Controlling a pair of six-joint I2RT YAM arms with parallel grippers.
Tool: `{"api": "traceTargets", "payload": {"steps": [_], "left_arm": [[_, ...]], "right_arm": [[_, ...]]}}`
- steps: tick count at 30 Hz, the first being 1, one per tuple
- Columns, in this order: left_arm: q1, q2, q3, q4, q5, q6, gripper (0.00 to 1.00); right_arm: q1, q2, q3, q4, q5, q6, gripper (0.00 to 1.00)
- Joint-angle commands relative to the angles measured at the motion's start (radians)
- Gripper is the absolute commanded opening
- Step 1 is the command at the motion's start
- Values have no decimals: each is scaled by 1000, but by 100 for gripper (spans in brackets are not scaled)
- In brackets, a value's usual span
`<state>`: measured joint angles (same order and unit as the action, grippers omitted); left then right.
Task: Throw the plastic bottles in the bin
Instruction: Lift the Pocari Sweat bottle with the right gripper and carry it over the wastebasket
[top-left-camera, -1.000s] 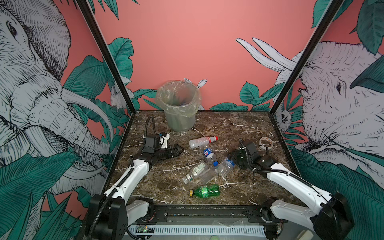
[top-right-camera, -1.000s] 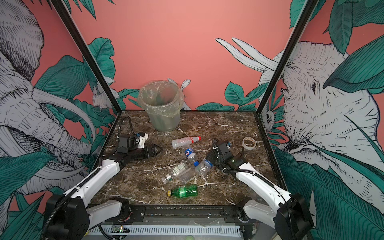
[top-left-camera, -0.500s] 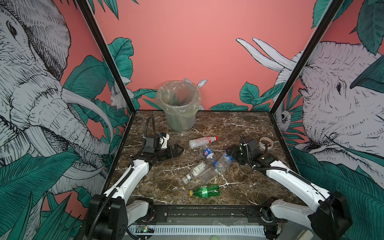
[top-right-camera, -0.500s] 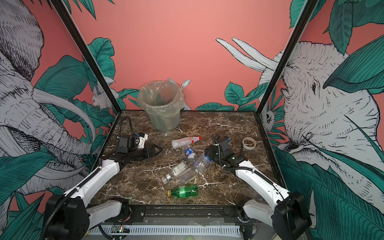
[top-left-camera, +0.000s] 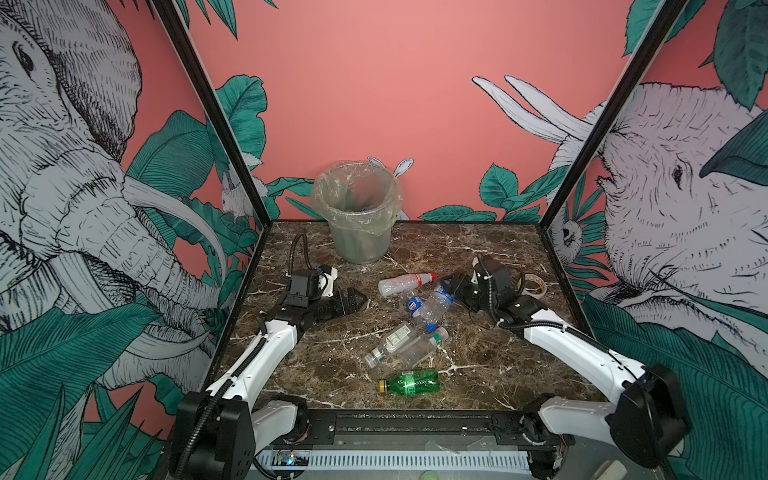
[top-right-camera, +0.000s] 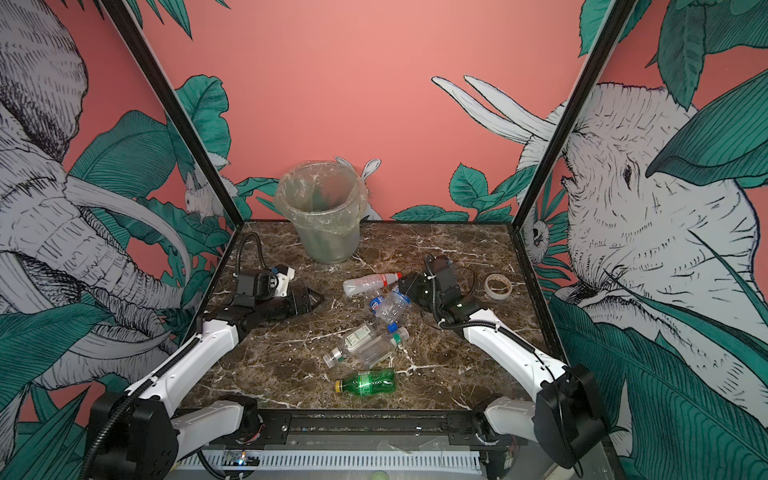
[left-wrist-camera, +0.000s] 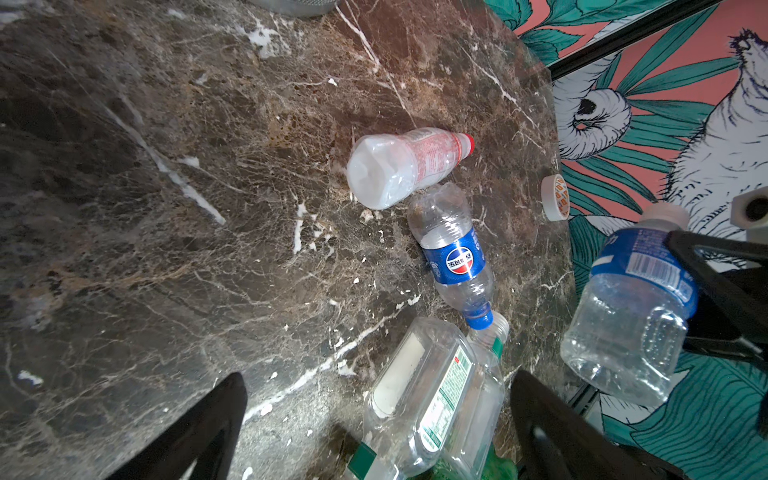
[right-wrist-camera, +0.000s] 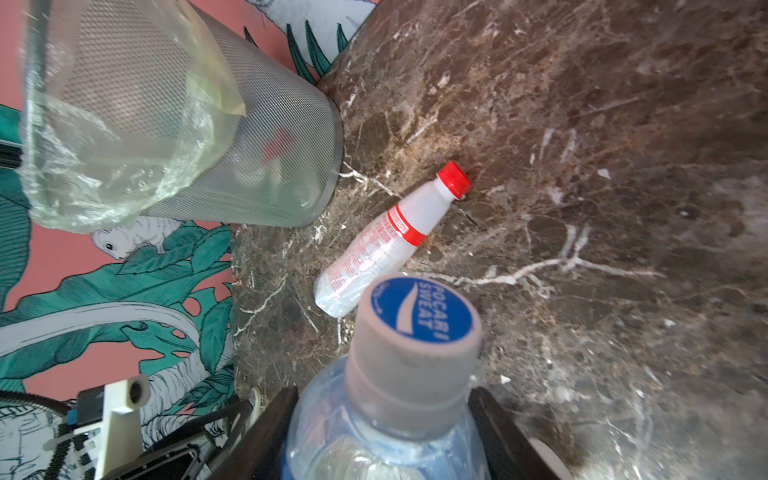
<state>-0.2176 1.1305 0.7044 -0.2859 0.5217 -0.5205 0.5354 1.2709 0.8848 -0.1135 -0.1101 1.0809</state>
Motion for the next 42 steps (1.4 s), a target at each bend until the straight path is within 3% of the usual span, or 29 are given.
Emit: {"api": "traceTargets", "payload": {"steps": [1, 25, 29, 42], "left_arm": [[-4, -21, -8, 9, -2, -26, 99], [-5, -33, 19, 4, 0, -50, 99], [-5, -87, -22, 80, -29, -82, 99], [-3, -66, -20, 43, -69, -64, 99]], "right_arm": [[-3, 47, 62, 136, -38, 19, 59], [-2, 299, 336, 310, -131, 21, 57], [-2, 304, 306, 356, -124, 8, 57], [-20, 131, 57, 413, -106, -96, 57]]}}
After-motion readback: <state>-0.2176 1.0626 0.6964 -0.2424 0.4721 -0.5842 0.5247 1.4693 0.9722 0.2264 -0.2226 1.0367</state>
